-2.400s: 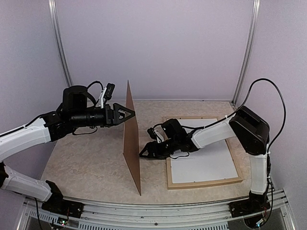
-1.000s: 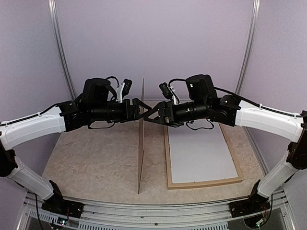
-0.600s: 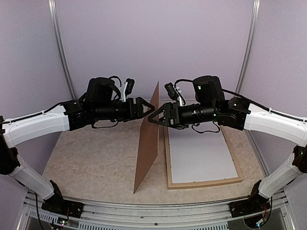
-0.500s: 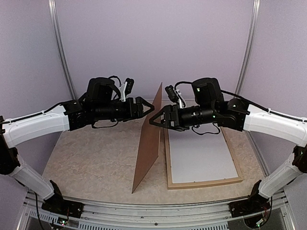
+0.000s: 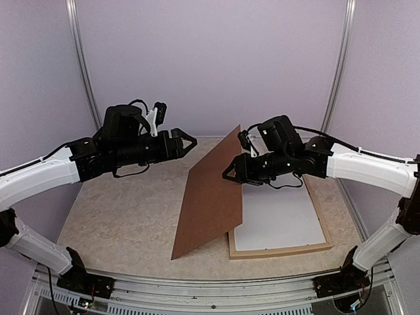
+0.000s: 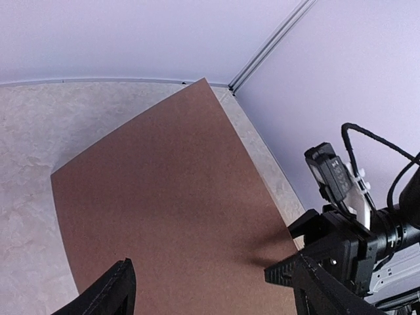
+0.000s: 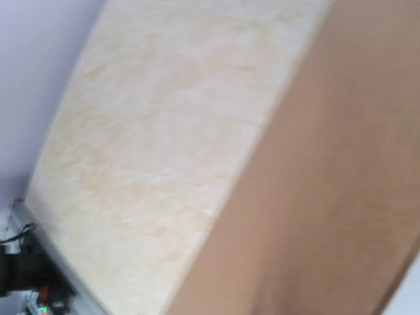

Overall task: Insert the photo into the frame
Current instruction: Pass from the left arm to the right

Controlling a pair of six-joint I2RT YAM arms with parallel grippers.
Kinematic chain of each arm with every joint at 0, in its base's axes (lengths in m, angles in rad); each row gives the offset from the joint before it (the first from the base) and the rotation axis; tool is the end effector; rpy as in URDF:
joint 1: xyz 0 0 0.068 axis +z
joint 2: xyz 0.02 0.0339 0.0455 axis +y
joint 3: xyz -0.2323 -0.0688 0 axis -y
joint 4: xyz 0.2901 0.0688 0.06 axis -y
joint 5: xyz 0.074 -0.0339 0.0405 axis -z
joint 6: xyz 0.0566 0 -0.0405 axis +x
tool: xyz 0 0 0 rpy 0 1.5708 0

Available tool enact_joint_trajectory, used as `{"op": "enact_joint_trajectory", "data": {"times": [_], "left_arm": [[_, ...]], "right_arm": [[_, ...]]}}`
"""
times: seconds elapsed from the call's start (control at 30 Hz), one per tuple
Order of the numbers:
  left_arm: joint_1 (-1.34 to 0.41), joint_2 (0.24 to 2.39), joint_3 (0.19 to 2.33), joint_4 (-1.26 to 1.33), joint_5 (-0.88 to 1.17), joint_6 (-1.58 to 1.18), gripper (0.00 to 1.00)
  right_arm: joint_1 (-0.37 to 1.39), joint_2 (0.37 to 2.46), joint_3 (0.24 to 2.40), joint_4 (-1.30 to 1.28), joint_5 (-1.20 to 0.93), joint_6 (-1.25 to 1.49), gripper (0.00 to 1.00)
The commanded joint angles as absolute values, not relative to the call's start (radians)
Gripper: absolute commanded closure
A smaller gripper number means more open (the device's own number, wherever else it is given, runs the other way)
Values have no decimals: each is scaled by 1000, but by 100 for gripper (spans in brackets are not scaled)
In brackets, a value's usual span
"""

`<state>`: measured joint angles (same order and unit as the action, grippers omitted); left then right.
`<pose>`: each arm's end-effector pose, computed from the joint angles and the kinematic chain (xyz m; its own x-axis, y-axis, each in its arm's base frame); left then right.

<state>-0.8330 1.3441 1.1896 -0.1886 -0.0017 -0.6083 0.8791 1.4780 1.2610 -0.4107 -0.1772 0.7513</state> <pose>0.2602 -0.2860 0.3106 -0.6079 -0.1808 -0.7731 0.4770 0.6952 -0.5377 0.2472 0.3142 0.2648 -0.8533 0.0230 -0.5208 -0.3648 0.6873 0.6281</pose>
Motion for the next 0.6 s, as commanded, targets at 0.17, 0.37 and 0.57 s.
{"op": "enact_joint_trajectory", "data": {"times": [0.17, 0.37, 0.57], "left_arm": [[-820, 1278, 1116, -221, -63, -576, 18], [-798, 1260, 1084, -222, -64, -570, 17], [-759, 1237, 1034, -225, -80, -574, 13]], "right_arm": [[796, 1511, 1181, -375, -188, 746, 71], [738, 1524, 1098, -293, -211, 762, 90], [673, 1475, 1029, -219, -277, 768, 100]]}}
